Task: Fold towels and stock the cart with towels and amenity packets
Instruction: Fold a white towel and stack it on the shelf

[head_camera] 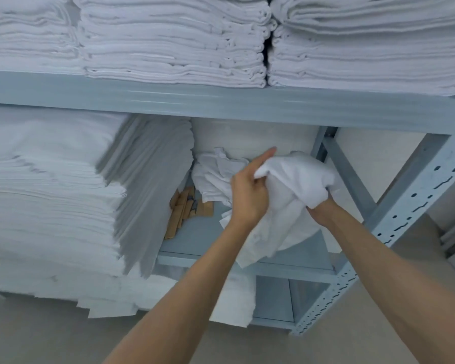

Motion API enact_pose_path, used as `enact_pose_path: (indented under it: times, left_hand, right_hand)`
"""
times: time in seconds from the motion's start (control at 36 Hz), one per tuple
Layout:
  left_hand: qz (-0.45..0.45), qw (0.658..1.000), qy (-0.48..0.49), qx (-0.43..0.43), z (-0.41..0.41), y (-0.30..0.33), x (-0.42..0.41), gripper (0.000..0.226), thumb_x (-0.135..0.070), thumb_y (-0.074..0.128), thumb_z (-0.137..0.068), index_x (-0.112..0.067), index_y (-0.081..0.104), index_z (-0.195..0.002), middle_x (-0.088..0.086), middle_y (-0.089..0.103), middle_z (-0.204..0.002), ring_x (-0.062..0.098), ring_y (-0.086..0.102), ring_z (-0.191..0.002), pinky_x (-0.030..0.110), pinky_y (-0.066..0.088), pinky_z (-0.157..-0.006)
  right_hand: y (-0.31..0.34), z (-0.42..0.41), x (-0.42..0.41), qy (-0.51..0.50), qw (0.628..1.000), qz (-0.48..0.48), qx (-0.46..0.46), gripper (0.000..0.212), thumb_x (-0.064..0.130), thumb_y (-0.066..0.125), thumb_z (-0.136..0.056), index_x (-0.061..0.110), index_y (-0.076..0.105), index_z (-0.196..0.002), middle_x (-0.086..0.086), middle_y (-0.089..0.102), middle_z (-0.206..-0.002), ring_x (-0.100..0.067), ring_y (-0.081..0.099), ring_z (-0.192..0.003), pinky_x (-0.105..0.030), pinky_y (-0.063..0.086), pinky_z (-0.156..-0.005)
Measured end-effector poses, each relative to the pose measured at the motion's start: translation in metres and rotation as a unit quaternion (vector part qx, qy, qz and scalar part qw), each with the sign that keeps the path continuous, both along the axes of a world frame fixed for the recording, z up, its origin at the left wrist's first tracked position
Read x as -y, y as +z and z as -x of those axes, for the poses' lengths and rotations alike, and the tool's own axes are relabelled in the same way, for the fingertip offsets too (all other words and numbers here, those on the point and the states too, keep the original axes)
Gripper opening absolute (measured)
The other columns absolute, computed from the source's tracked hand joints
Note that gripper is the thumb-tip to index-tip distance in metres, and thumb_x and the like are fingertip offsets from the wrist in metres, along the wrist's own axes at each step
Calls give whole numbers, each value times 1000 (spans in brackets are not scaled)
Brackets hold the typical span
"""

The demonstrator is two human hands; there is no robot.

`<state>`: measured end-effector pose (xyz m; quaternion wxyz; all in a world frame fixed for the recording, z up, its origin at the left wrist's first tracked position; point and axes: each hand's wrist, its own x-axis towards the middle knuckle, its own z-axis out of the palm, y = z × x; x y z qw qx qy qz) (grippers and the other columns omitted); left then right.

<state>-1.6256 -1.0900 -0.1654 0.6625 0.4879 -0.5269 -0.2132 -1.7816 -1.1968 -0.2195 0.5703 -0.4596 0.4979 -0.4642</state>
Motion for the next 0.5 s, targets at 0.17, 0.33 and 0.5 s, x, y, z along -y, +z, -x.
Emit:
enact_pose_path:
  times: [0.17,0.33,0.5]
  left_hand:
    - [10,991,133,5,-2,9,16,52,21,40,-86,-2,69,-122,0,66,-118,3,61,-108,7,44,-95]
    - [36,976,215,9,18,19,19,45,12,36,-87,-6,67,-114,2,70,-108,14,63,-98,19,48,-83]
    - [21,972,222,70,26,22,7,32,2,39,-93,-12,63,-108,-4,65,-96,-2,56,-80,7,40,-69]
  right_hand:
    - [13,31,15,100,973,27,-207,25,29,52,-103,16,56,-123,-3,62,-102,-19,58,-91,-34,49,-79]
    - [20,40,23,156,932,81,-316,17,32,50,-101,19,61,-104,1,61,-85,-14,59,-78,-20,44,-60]
    - [22,53,9,218,926,121,-284,21,44,56,-98,35,57,-116,6,65,-104,-14,62,-94,-29,52,-80]
